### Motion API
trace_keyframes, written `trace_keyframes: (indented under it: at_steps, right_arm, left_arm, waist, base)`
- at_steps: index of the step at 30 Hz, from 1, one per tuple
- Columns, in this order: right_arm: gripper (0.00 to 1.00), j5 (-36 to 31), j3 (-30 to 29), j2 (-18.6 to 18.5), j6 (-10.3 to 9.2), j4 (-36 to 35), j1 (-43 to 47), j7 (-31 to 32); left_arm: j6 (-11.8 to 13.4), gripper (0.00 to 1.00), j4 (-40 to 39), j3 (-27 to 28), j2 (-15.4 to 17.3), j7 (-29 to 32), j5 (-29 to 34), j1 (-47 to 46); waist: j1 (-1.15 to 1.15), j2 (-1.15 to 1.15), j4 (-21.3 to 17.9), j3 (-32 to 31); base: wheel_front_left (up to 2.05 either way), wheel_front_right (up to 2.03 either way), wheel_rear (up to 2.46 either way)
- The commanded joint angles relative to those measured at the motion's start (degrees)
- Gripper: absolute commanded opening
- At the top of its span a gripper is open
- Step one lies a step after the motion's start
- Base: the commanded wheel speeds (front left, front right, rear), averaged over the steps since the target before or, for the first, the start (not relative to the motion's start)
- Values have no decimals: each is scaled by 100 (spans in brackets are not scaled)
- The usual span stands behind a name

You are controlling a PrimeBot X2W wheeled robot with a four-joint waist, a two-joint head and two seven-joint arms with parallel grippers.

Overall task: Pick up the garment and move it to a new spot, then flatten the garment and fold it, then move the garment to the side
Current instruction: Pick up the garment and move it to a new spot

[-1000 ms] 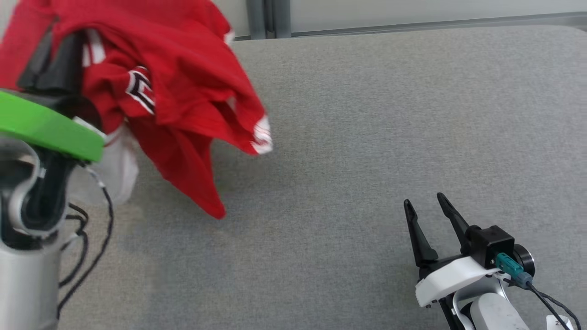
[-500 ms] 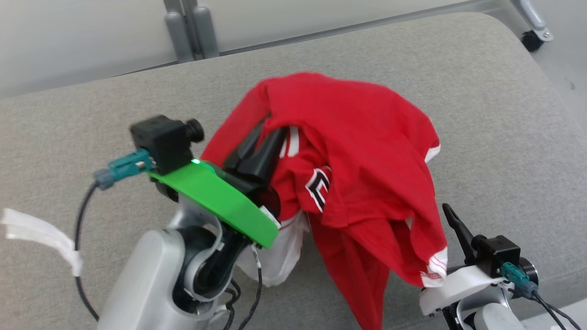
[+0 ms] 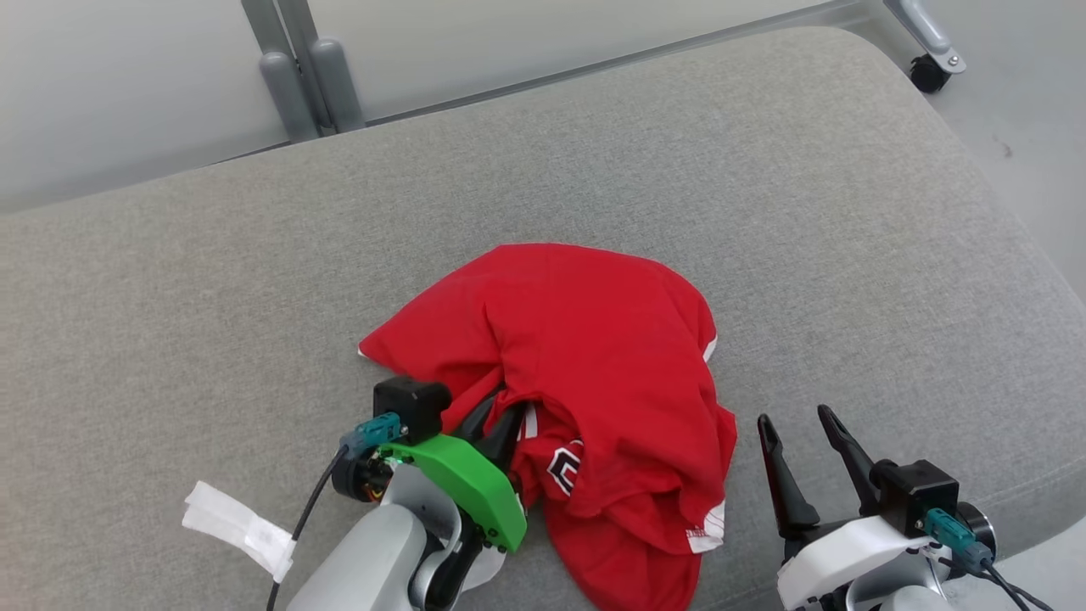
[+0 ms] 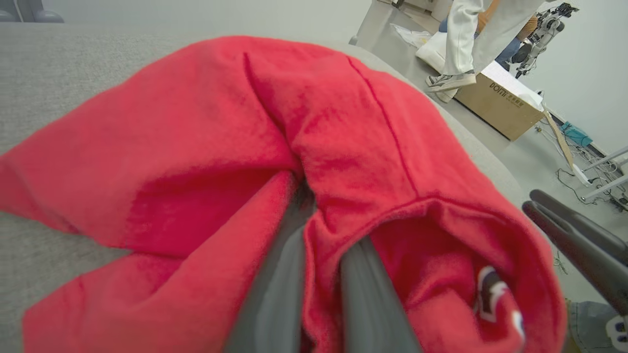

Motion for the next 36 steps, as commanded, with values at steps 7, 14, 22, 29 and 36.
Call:
trace_keyframes:
  at_steps: [7, 14, 22, 29, 36]
  right_arm:
    - [100, -86, -25, -5, -10, 27, 134, -1]
    - [100, -87, 3, -6, -10, 33, 160, -1]
    - [100, -45, 62, -5, -10, 45, 132, -1]
    - [100, 10, -6, -5, -10, 54, 129, -1]
    - [100, -16, -135, -3, -10, 54, 296, 0]
  left_arm:
    - [-63, 100, 301, -318, -56, -502, 109, -299]
    - [-67, 100, -61, -528, 146, -295, 42, -347]
    - [2, 0, -106, -518, 245, 28, -103, -345]
    - [50, 0, -264, -246, 371, -107, -295, -569]
    - [283, 0, -1522, 521, 862, -222, -606, -832]
  waist:
    - [0, 0, 345, -192]
    - [0, 0, 498, -251]
    - [0, 0, 394, -244]
    - [0, 0, 321, -225]
    - [0, 0, 555, -356]
  base:
    - [0, 0, 0]
    - [0, 0, 0]
    - [0, 0, 0]
    - [0, 0, 0]
    - [0, 0, 0]
